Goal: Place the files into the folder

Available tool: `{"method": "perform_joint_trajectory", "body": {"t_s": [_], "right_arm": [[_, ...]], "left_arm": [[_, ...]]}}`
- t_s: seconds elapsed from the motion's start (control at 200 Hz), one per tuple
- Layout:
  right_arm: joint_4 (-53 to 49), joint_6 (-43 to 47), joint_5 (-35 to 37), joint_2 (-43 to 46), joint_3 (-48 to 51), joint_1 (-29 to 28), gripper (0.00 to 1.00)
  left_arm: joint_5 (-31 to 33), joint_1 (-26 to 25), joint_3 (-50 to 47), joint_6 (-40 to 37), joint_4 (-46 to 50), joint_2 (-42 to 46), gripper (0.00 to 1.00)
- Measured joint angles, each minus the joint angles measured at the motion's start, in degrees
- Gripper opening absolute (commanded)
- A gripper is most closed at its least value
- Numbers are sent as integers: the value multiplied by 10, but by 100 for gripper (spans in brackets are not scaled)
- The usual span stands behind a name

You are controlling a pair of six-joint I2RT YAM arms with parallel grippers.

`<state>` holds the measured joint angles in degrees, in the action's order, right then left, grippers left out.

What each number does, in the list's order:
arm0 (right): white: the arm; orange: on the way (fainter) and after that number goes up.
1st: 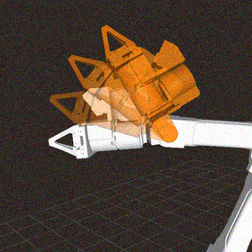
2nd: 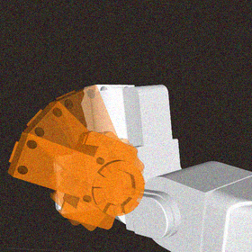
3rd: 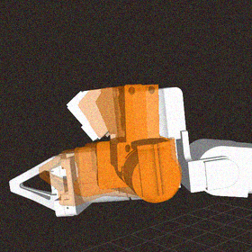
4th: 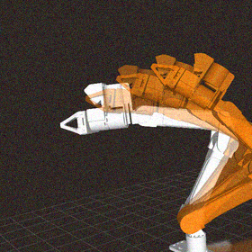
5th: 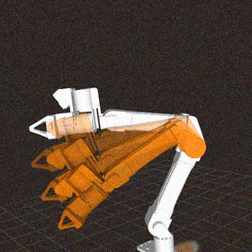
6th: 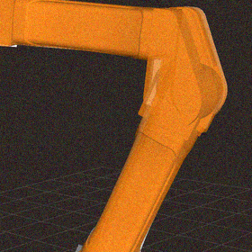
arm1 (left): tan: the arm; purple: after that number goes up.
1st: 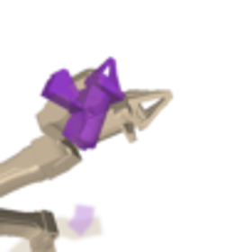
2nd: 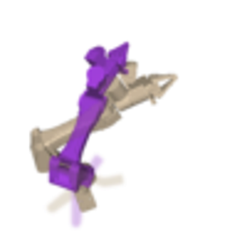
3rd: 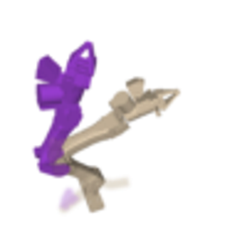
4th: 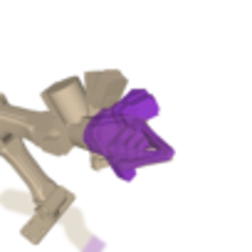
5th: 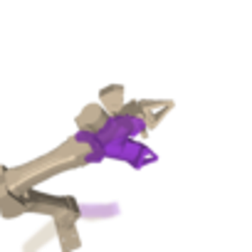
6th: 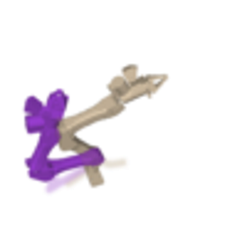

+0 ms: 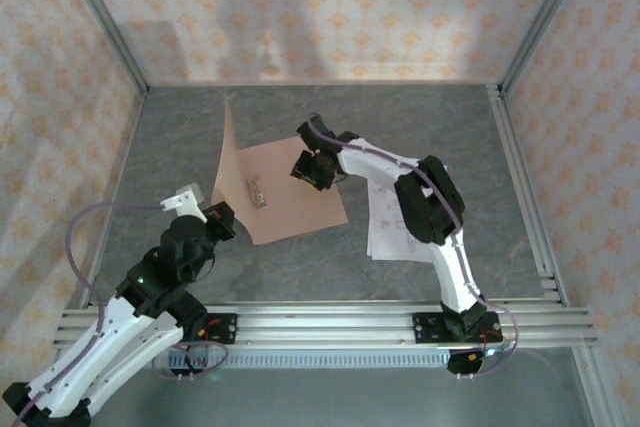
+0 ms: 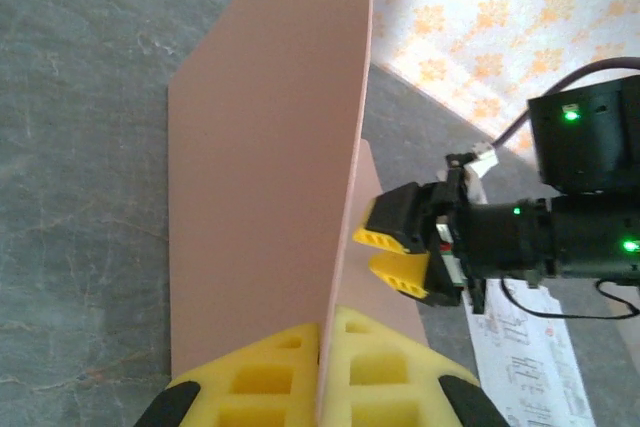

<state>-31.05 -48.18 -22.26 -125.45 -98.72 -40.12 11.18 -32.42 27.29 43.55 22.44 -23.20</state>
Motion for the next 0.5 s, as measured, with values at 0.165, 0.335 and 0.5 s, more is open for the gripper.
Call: {"method": "perform_joint_trajectory", "body": {"t_s": [0.165, 0.335, 0.5], "right_arm": [[-33, 7, 29, -37, -33, -8, 40], [-68, 18, 58, -44, -41, 1, 39], [-68, 18, 60, -30, -16, 30, 39]], "left_arm": [[-19, 26, -8, 32, 10, 29, 0], [1, 37, 0, 86, 77, 45, 0], [31, 37, 26, 163, 188, 43, 45]]}}
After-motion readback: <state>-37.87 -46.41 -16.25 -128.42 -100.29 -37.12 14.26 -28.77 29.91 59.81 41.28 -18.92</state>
